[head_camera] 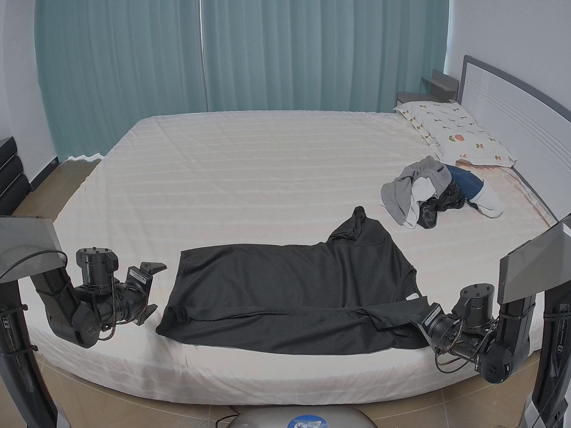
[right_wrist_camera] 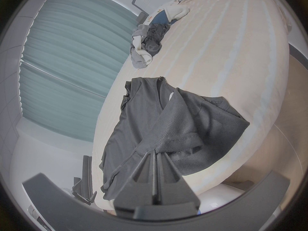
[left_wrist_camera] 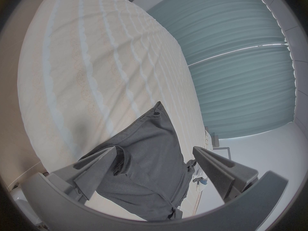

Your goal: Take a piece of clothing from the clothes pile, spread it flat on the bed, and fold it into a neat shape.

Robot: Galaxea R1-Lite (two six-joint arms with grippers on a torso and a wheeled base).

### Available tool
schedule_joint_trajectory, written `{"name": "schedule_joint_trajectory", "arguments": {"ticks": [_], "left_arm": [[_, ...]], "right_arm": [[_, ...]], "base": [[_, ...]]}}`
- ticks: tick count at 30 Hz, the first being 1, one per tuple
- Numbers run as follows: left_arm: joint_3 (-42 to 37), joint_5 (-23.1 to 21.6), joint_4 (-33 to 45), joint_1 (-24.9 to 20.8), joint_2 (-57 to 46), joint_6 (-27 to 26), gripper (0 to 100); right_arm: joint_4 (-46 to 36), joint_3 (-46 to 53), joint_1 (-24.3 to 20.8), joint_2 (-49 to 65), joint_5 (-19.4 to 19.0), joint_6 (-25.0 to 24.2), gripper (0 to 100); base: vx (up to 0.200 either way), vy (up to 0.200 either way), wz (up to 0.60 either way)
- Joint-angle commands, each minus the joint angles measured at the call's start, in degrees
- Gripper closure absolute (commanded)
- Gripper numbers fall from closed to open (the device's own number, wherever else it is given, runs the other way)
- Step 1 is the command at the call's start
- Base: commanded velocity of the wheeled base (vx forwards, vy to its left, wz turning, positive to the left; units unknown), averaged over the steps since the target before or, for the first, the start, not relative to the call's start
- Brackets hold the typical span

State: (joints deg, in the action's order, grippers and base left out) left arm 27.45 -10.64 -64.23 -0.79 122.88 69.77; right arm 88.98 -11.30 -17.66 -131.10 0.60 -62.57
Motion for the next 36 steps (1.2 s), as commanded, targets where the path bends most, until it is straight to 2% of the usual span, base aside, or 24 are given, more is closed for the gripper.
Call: {"name": "schedule_joint_trajectory", "arguments": {"ticks": [1, 10, 14, 22, 29, 36], "left_arm": [[-0.03, 0.01, -0.02, 0.0, -0.01, 0.02, 0], [0.06, 0.01, -0.02, 0.0, -0.01, 0.02, 0], [0.06, 0.01, -0.02, 0.0, -0.01, 0.02, 0], [0.06, 0.01, -0.02, 0.0, -0.01, 0.02, 0], [0.06, 0.01, -0.02, 0.0, -0.01, 0.02, 0], [0.06, 0.01, -0.02, 0.0, -0.01, 0.02, 0]], "right_arm": [[0.58, 0.23, -0.09, 1.02, 0.02, 0.0, 100], [0.58, 1.37, -0.18, 1.81, 0.46, 0.0, 100], [0.58, 2.69, -0.09, 8.4, 0.37, 0.08, 100], [0.41, 2.51, -0.09, 12.45, 0.55, 0.44, 100], [-3.64, 2.86, -0.7, 12.71, 0.55, 0.52, 100], [-9.35, 4.27, -0.27, 10.07, 0.63, 5.8, 100]], "base": [[0.0, 0.0, 0.0], [0.0, 0.0, 0.0], [0.0, 0.0, 0.0], [0.0, 0.0, 0.0], [0.0, 0.0, 0.0], [0.0, 0.0, 0.0]]}}
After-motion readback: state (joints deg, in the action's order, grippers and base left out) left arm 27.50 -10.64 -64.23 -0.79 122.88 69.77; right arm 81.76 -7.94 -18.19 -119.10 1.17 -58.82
